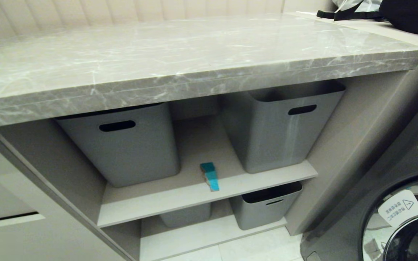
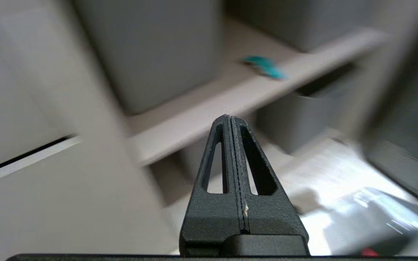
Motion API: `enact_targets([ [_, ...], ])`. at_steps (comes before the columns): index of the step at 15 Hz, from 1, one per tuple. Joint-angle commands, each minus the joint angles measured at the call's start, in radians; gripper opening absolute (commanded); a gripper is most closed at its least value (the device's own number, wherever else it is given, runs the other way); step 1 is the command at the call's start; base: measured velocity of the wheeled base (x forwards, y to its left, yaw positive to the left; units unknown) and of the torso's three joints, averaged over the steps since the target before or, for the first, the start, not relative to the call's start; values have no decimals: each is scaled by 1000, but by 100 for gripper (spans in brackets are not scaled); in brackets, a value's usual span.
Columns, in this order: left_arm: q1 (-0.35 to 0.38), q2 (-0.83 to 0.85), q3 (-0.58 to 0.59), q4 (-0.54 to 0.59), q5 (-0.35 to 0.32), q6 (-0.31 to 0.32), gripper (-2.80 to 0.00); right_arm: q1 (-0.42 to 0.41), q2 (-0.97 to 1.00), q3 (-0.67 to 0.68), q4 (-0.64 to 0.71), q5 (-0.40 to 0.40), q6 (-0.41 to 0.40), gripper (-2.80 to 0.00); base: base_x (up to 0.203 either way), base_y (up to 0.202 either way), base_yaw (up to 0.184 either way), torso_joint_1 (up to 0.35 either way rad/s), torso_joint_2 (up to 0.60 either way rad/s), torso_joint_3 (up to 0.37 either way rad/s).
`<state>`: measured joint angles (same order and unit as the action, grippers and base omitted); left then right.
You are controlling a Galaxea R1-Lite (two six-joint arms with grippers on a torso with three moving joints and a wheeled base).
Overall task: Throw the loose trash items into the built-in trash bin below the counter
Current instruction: Pick up the garbage
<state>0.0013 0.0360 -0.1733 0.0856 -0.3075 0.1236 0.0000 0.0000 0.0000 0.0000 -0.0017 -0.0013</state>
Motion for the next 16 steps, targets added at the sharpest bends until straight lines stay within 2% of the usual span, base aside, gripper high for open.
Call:
enact_targets([
  [1, 1, 45, -31, 13, -98, 1, -280, 0, 0, 0, 0, 0, 0, -280, 0, 0, 0, 0, 0, 0],
  [3, 2, 97, -52, 21, -185, 1, -280, 0, 0, 0, 0, 0, 0, -280, 0, 0, 0, 0, 0, 0],
  [5, 2, 176, -71, 16, -215, 3, -280, 0, 0, 0, 0, 0, 0, -280, 0, 0, 0, 0, 0, 0],
  [8, 1, 316, -109, 13, -298, 5, -280, 0, 0, 0, 0, 0, 0, -280, 0, 0, 0, 0, 0, 0],
  [10, -7, 375, -131, 17, -392, 7, -280, 0, 0, 0, 0, 0, 0, -280, 0, 0, 0, 0, 0, 0],
  [11, -23, 401, -134, 18, -406, 12, -280, 0, 0, 0, 0, 0, 0, -280, 0, 0, 0, 0, 0, 0],
  [14, -78, 519, -129, 20, -410, 85, -280, 0, 0, 0, 0, 0, 0, -280, 0, 0, 0, 0, 0, 0],
  [16, -90, 624, -136, 14, -408, 110, -280, 0, 0, 0, 0, 0, 0, -280, 0, 0, 0, 0, 0, 0],
])
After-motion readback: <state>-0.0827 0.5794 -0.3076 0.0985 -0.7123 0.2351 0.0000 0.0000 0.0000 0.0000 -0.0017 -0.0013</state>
